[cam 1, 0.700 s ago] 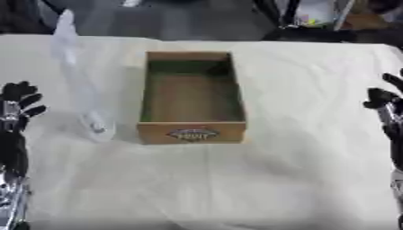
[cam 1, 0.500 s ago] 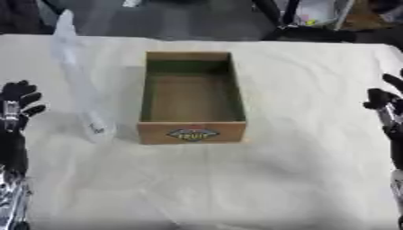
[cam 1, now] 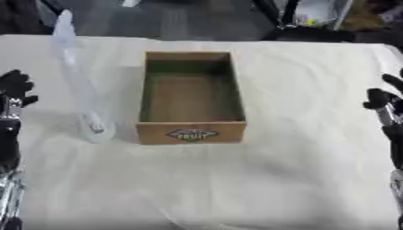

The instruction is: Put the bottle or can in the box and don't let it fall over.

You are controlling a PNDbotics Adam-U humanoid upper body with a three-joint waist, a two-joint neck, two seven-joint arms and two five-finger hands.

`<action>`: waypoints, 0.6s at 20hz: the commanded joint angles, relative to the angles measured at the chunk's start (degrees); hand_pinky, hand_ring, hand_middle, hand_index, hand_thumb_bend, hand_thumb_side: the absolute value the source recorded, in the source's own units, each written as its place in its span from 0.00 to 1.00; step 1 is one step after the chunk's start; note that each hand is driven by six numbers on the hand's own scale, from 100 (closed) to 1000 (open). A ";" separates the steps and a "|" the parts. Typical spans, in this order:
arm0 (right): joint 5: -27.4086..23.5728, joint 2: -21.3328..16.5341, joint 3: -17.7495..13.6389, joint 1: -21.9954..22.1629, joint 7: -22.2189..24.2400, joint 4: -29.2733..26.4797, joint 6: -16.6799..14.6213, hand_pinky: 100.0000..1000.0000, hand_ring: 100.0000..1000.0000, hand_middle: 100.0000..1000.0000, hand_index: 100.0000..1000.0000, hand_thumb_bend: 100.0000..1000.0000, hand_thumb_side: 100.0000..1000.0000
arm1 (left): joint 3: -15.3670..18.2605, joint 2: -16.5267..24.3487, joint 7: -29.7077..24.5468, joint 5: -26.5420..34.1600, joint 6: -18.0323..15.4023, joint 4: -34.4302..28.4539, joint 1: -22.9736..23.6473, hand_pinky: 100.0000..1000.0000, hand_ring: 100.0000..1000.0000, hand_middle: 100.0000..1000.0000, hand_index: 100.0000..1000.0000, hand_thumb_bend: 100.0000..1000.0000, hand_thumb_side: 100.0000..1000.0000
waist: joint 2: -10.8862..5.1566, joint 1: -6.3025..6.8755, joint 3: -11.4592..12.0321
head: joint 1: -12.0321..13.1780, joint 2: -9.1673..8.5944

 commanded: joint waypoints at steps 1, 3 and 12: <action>0.13 -0.80 -0.24 -0.33 0.14 -1.14 -0.09 0.64 0.74 0.86 1.00 0.59 0.51 | -1.14 4.18 0.52 -1.64 1.27 -2.45 -2.26 0.73 0.79 0.71 0.80 0.51 0.61 | -0.67 0.28 -0.18 | -0.09 -0.55; 0.10 -0.78 -0.12 -0.39 0.26 -1.15 -0.09 0.64 0.74 0.86 1.00 0.59 0.52 | -2.26 5.75 2.11 -1.47 2.85 -2.52 -3.43 0.74 0.79 0.71 0.80 0.50 0.61 | -0.70 0.32 -0.42 | -0.10 -0.55; -0.05 -0.82 -0.03 -0.38 0.33 -1.09 -0.07 0.64 0.74 0.86 1.00 0.59 0.52 | -5.59 8.04 5.37 -2.60 9.79 -0.69 -6.23 0.76 0.83 0.74 0.83 0.51 0.61 | -0.65 0.54 -1.10 | -0.03 -0.40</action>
